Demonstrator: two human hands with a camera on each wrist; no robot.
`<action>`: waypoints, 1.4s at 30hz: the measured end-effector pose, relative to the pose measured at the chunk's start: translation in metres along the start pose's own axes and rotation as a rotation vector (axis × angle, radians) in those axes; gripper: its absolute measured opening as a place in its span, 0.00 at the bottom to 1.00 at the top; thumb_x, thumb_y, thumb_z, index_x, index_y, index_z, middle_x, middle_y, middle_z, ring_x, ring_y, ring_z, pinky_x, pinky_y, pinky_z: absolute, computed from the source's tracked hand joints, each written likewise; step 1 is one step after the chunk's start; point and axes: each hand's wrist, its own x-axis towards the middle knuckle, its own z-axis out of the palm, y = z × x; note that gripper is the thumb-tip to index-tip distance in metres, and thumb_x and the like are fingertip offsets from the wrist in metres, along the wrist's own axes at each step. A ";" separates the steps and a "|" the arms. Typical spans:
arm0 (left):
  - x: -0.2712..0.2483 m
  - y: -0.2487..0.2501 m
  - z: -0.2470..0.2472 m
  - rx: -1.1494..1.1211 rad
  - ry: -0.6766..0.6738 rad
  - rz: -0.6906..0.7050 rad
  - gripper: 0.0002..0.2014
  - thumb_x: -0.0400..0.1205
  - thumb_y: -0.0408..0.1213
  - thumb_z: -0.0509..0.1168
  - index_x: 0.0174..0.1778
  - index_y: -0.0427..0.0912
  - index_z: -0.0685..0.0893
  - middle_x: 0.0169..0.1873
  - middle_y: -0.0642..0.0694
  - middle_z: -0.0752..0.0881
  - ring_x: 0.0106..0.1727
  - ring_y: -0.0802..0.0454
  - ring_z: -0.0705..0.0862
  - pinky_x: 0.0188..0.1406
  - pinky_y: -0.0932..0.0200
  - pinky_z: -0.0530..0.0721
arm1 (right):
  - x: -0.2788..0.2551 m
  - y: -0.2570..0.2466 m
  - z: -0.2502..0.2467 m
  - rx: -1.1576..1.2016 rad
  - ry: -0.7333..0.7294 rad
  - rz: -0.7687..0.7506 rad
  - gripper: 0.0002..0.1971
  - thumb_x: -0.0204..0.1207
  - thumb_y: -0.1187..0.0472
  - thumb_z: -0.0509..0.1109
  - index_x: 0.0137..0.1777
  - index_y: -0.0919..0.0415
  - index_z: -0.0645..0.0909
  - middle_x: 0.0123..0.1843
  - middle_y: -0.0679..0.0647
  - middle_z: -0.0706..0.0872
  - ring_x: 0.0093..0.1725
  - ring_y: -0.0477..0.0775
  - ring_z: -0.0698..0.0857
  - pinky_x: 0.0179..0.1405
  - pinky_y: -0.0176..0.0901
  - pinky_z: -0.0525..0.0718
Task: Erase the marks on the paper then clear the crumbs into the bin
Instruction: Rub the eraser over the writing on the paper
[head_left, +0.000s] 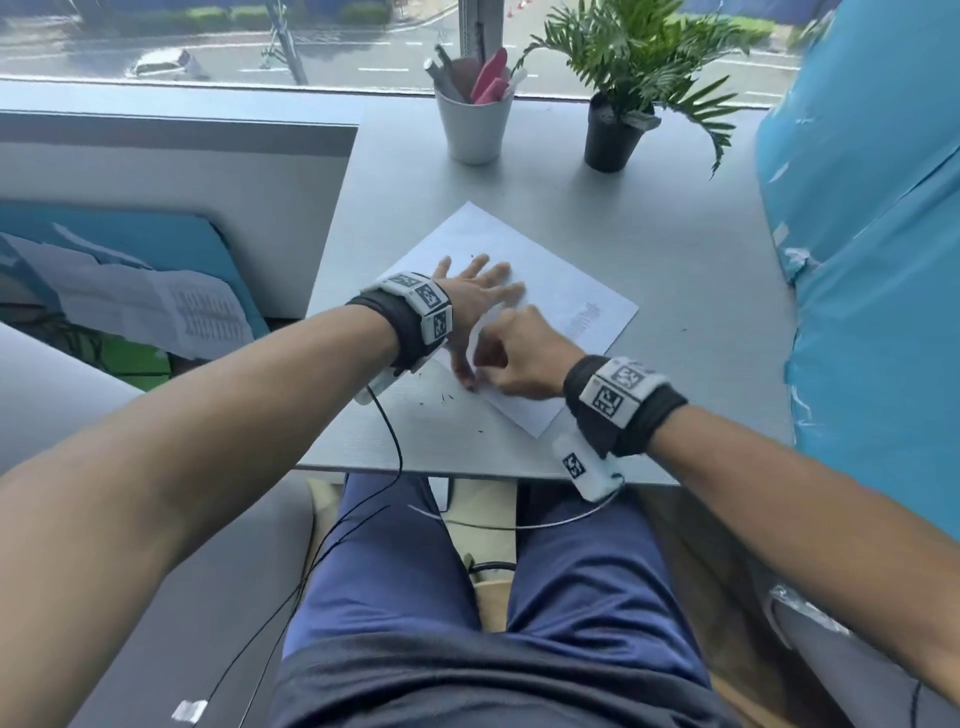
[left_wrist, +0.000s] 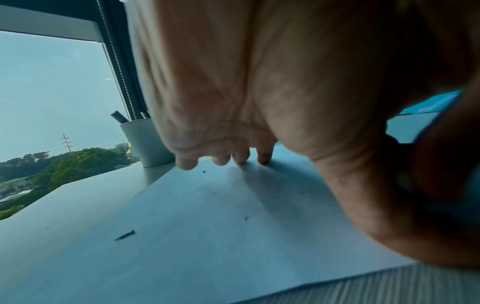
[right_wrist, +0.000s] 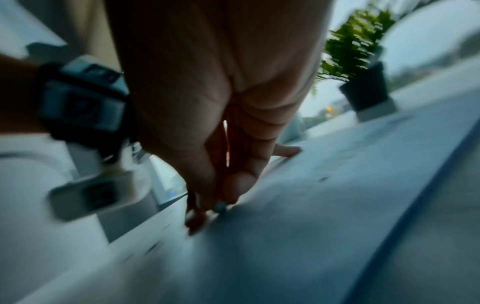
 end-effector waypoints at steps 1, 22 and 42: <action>-0.001 0.001 -0.001 0.007 -0.001 0.024 0.78 0.50 0.62 0.85 0.86 0.52 0.38 0.86 0.47 0.36 0.85 0.43 0.33 0.79 0.25 0.39 | 0.001 0.005 -0.007 0.010 0.018 0.010 0.04 0.70 0.63 0.76 0.43 0.62 0.90 0.39 0.52 0.90 0.39 0.49 0.88 0.42 0.38 0.86; 0.000 0.001 -0.003 -0.037 -0.100 0.014 0.77 0.53 0.57 0.86 0.83 0.60 0.31 0.83 0.52 0.29 0.85 0.48 0.33 0.76 0.20 0.46 | 0.002 0.016 -0.013 -0.005 0.013 0.039 0.03 0.70 0.61 0.76 0.41 0.59 0.91 0.38 0.50 0.91 0.37 0.46 0.87 0.39 0.34 0.85; 0.001 0.004 -0.004 -0.031 -0.108 -0.018 0.79 0.51 0.56 0.87 0.83 0.61 0.31 0.83 0.52 0.29 0.85 0.46 0.33 0.72 0.15 0.50 | -0.010 0.015 -0.014 -0.025 0.006 0.054 0.04 0.71 0.61 0.74 0.42 0.59 0.91 0.37 0.50 0.91 0.35 0.46 0.87 0.32 0.27 0.81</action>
